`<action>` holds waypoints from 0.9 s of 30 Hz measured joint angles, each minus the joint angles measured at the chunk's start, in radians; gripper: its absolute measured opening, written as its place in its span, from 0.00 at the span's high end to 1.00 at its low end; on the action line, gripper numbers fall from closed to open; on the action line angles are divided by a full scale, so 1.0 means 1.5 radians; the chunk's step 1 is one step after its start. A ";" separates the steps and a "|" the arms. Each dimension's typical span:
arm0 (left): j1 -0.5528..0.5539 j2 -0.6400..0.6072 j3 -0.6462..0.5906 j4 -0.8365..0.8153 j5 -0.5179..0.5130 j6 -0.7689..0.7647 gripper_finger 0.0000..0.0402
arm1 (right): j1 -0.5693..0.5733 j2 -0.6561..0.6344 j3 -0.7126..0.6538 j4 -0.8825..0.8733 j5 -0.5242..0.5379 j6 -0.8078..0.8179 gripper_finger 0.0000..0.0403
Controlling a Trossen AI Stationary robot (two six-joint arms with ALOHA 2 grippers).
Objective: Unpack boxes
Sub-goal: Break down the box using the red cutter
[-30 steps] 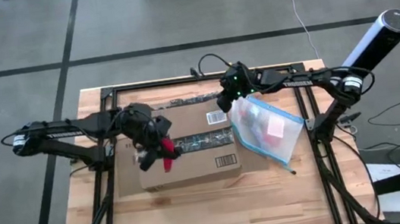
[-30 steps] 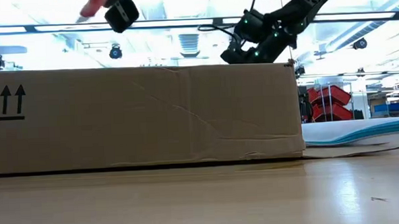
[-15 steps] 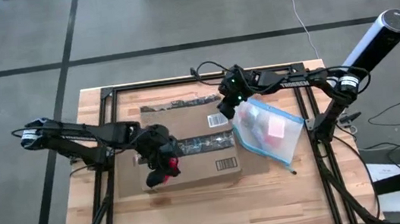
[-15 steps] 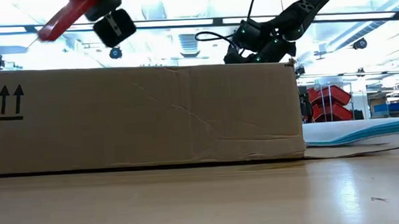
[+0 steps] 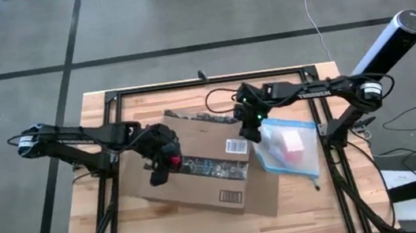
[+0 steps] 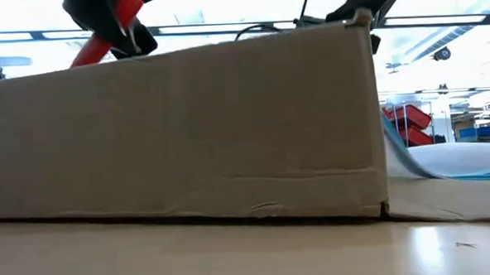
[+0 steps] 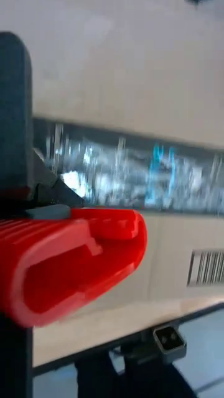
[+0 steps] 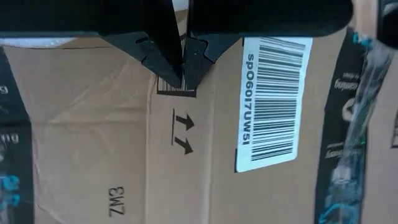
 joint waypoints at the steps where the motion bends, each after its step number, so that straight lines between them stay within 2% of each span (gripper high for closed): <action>1: 0.005 -0.003 0.000 0.001 0.000 0.000 0.93 | 0.005 -0.003 0.000 0.000 0.004 0.000 1.00; 8: 0.011 -0.051 0.028 0.009 0.015 -0.025 0.93 | -0.007 -0.007 0.000 0.009 0.030 0.007 1.00; 13: 0.007 -0.078 0.064 0.012 0.115 -0.108 0.93 | -0.030 -0.004 -0.001 0.026 0.035 0.003 1.00; 15: -0.014 -0.080 0.065 0.009 0.136 -0.139 0.93 | -0.038 -0.004 -0.002 0.037 0.035 0.000 1.00; 17: -0.046 -0.078 0.058 0.009 0.133 -0.147 0.93 | -0.047 -0.004 -0.002 0.042 0.036 0.001 1.00; 21: -0.114 -0.063 0.045 0.009 0.082 -0.148 0.93 | -0.054 -0.004 -0.003 0.046 0.037 0.002 1.00; 24: -0.147 -0.052 0.029 0.027 0.049 -0.153 0.93 | -0.054 -0.004 -0.003 0.053 0.035 0.002 1.00; 27: -0.169 -0.049 -0.005 0.070 0.046 -0.180 0.93 | -0.054 -0.003 -0.003 0.053 0.035 0.000 1.00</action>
